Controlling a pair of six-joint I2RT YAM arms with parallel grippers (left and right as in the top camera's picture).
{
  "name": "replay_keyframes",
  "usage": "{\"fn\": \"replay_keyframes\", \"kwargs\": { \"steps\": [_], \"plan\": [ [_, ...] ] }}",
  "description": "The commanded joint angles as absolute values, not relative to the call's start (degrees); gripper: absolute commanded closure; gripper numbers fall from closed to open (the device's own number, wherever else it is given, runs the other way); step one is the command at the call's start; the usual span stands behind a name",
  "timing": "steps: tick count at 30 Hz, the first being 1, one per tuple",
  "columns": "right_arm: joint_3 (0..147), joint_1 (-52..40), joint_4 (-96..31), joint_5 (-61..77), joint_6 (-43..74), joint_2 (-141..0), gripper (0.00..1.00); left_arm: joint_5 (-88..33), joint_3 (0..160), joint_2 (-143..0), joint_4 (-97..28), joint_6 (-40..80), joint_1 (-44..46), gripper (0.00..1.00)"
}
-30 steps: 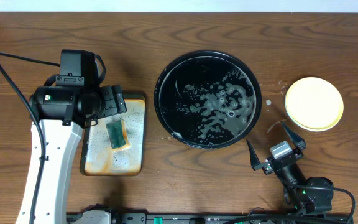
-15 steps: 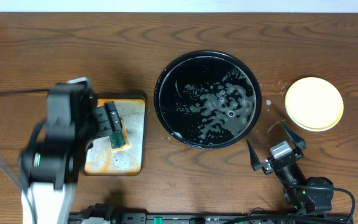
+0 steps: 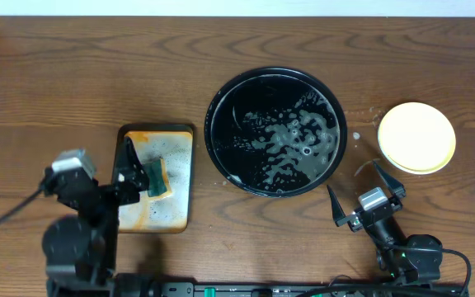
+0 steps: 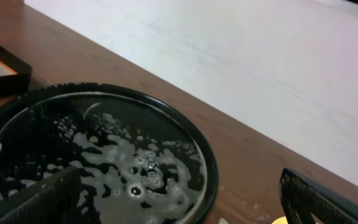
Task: Clean dirty plates on tray and stack at the side
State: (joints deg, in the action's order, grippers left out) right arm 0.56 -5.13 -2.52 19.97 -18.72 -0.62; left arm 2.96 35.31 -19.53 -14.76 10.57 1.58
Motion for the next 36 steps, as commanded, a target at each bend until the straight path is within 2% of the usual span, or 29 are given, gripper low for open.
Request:
{"fn": "replay_keyframes", "kwargs": {
  "steps": [1,11,20,28,36],
  "plan": [
    [0.3,-5.7,-2.5,20.4,-19.3,-0.3,0.01,2.1,28.7,-13.8,-10.9,7.8,1.3,0.12],
    [0.3,-5.7,-2.5,20.4,-19.3,-0.3,0.01,1.0,12.6,0.1,-3.7,7.7,1.3,0.12],
    [0.3,-5.7,-2.5,20.4,-19.3,-0.3,0.01,-0.9,2.0,-0.1,5.2,7.8,1.4,0.12],
    [0.3,-5.7,-2.5,20.4,-19.3,-0.3,0.01,-0.8,0.2,-0.1,-3.6,8.2,2.0,0.12],
    [0.3,-5.7,-2.5,20.4,-19.3,-0.3,0.01,-0.9,0.2,-0.2,-4.1,8.2,2.0,0.12]
  ]
}}
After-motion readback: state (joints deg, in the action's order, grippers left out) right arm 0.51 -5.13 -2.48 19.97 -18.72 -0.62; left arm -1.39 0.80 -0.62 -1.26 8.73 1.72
